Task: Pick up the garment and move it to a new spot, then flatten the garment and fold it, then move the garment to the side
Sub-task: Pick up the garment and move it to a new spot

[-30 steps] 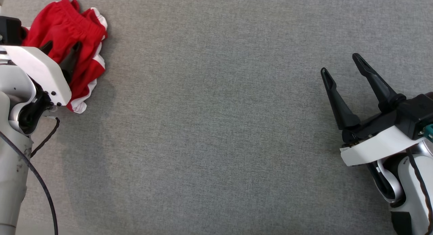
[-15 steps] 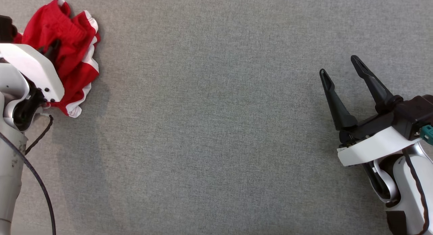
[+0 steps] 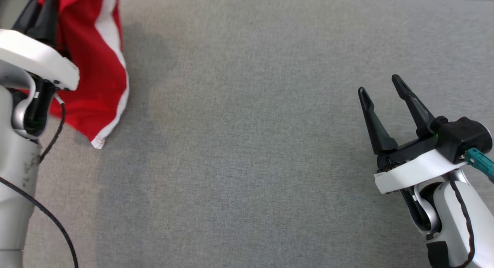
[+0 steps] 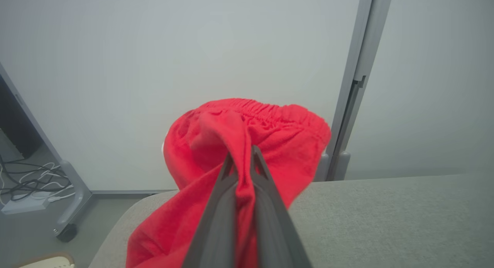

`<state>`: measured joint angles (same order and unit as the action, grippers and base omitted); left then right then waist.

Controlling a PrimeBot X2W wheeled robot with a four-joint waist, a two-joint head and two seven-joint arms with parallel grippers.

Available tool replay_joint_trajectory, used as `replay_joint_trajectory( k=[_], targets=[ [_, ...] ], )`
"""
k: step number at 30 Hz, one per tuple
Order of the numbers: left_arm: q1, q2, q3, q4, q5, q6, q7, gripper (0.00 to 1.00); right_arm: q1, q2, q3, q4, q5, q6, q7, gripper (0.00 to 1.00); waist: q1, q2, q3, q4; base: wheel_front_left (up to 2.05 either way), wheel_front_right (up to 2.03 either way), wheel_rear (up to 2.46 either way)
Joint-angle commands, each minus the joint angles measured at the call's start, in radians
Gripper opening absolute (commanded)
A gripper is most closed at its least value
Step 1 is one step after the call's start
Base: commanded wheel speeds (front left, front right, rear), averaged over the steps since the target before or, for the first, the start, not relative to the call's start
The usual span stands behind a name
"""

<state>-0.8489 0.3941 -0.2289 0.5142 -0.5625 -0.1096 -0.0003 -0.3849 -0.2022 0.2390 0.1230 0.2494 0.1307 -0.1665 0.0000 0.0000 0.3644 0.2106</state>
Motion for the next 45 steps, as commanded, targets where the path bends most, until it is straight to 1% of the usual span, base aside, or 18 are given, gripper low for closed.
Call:
replay_joint_trajectory(
  k=[1,4,8,13,17,21,25,29,31,33,34,35,36,40,45],
  targets=[
    [0.011,-0.007,-0.007,-0.029,0.002,-0.004,-0.009,0.0,-0.001,0.002,-0.002,0.01,0.007,0.0,-0.012,1.0,0.0,0.0,-0.046,-0.028,0.0,0.0,0.0],
    [0.031,-0.023,-0.04,-0.104,0.009,-0.006,0.001,0.0,0.001,0.017,-0.009,0.03,0.011,0.0,-0.024,1.0,0.0,0.0,-0.081,-0.055,0.0,0.0,0.0],
    [0.061,-0.054,-0.091,-0.213,0.015,-0.006,0.041,0.0,0.002,0.036,-0.023,0.043,0.008,0.0,-0.036,1.0,0.0,0.0,-0.11,-0.106,0.0,0.0,0.0],
    [0.104,-0.101,-0.183,-0.339,0.019,-0.009,0.112,0.0,-0.003,0.061,-0.047,0.057,0.005,0.0,-0.051,1.0,0.0,0.0,-0.119,-0.19,0.0,0.0,0.0],
    [0.135,-0.14,-0.269,-0.395,0.033,-0.009,0.161,0.0,-0.001,0.077,-0.07,0.061,0.003,0.0,-0.061,1.0,0.0,0.0,-0.111,-0.266,0.0,0.0,0.0],
    [0.157,-0.175,-0.359,-0.387,0.066,-0.012,0.179,0.0,0.003,0.091,-0.101,0.062,0.002,0.0,-0.07,1.0,0.0,0.0,-0.092,-0.342,0.0,0.0,0.0],
    [0.177,-0.219,-0.451,-0.337,0.091,-0.015,0.173,0.0,0.004,0.108,-0.139,0.067,0.002,0.0,-0.08,1.0,0.0,0.0,-0.07,-0.403,0.0,0.0,0.0],
    [0.186,-0.254,-0.53,-0.262,0.123,-0.018,0.152,0.0,0.002,0.124,-0.173,0.072,0.002,0.0,-0.087,1.0,0.0,0.0,-0.051,-0.447,0.0,0.0,0.0],
    [0.194,-0.274,-0.561,-0.226,0.124,-0.019,0.137,0.0,-0.001,0.128,-0.185,0.076,0.002,0.0,-0.091,1.0,0.0,0.0,-0.046,-0.461,0.0,0.0,0.0],
    [0.194,-0.283,-0.587,-0.188,0.14,-0.02,0.12,0.0,-0.002,0.133,-0.187,0.08,0.003,0.0,-0.094,1.0,0.0,0.0,-0.043,-0.467,0.0,0.0,0.0],
    [0.19,-0.287,-0.598,-0.17,0.152,-0.019,0.107,0.16,-0.003,0.136,-0.187,0.083,0.003,0.0,-0.094,1.0,0.0,0.0,-0.043,-0.469,0.0,0.0,0.0],
    [0.187,-0.291,-0.606,-0.155,0.16,-0.015,0.095,0.77,-0.004,0.138,-0.187,0.085,0.003,0.0,-0.094,1.0,0.0,0.0,-0.042,-0.47,0.0,0.0,0.0],
    [0.186,-0.296,-0.609,-0.139,0.163,-0.011,0.083,1.0,-0.004,0.139,-0.187,0.088,0.003,0.0,-0.095,1.0,0.0,0.0,-0.042,-0.47,0.0,0.0,0.0],
    [0.182,-0.306,-0.607,-0.104,0.157,0.0,0.052,1.0,-0.005,0.142,-0.187,0.096,0.005,0.0,-0.099,1.0,0.0,0.0,-0.047,-0.459,0.0,0.0,0.0],
    [0.158,-0.312,-0.558,-0.091,0.134,0.024,-0.027,1.0,0.0,0.142,-0.187,0.1,-0.001,0.0,-0.101,1.0,0.0,0.0,-0.068,-0.419,0.0,0.0,0.0]
  ],
)
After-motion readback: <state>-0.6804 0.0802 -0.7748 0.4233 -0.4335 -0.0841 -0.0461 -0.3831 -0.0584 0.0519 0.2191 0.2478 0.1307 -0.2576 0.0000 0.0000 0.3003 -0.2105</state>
